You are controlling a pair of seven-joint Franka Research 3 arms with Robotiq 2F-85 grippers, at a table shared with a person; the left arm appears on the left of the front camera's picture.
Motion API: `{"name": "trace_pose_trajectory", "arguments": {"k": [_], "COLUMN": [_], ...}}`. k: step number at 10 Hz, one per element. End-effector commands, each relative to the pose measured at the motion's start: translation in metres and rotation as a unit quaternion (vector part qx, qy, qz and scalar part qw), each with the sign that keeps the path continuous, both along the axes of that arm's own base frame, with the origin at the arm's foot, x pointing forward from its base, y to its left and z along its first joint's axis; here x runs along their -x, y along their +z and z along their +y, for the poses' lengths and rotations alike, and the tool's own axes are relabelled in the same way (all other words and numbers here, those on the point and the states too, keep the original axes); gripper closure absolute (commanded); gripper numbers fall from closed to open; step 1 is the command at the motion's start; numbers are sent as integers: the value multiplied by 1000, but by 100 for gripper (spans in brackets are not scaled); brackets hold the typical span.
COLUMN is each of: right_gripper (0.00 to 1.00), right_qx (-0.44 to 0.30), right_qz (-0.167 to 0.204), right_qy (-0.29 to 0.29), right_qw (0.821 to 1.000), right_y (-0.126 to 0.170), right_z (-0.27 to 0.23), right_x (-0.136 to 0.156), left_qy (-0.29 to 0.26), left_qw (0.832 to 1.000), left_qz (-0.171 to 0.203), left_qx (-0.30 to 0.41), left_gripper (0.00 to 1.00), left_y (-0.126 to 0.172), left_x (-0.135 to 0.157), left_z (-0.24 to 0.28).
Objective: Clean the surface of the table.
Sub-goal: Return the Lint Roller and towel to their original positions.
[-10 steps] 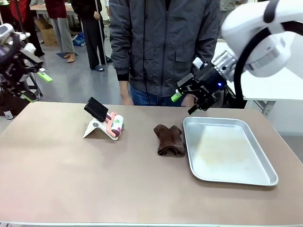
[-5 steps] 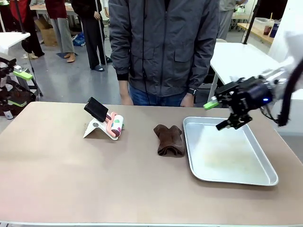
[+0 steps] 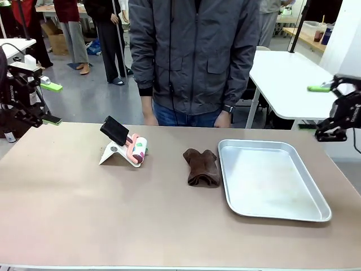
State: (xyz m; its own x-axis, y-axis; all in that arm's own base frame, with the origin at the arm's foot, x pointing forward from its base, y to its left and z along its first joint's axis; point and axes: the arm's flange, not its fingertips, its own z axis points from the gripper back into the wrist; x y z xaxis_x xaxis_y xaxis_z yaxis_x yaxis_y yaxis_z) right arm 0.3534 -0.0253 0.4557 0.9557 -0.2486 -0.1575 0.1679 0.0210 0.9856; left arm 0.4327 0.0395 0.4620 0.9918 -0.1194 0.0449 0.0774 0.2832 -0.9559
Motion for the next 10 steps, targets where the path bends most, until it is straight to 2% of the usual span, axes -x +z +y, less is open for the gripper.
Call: {"name": "trace_pose_trajectory", "arguments": {"k": [1, 2, 4, 10], "right_gripper": [0, 0, 0, 0], "right_qx": [-47, 0, 0, 0], "right_qz": [-1, 0, 0, 0], "right_qy": [-62, 0, 0, 0], "right_qw": [997, 1000, 1000, 1000], "right_y": [-26, 0, 0, 0], "right_z": [15, 0, 0, 0], "right_x": [17, 0, 0, 0], "left_qy": [7, 7, 3, 3], "left_qw": [999, 999, 1000, 1000], "left_qz": [-34, -37, -17, -17], "left_qx": [2, 9, 0, 0], "left_gripper": [0, 0, 0, 0], "left_y": [1, 0, 2, 2], "left_x": [4, 4, 1, 1], "left_z": [5, 8, 5, 5]}}
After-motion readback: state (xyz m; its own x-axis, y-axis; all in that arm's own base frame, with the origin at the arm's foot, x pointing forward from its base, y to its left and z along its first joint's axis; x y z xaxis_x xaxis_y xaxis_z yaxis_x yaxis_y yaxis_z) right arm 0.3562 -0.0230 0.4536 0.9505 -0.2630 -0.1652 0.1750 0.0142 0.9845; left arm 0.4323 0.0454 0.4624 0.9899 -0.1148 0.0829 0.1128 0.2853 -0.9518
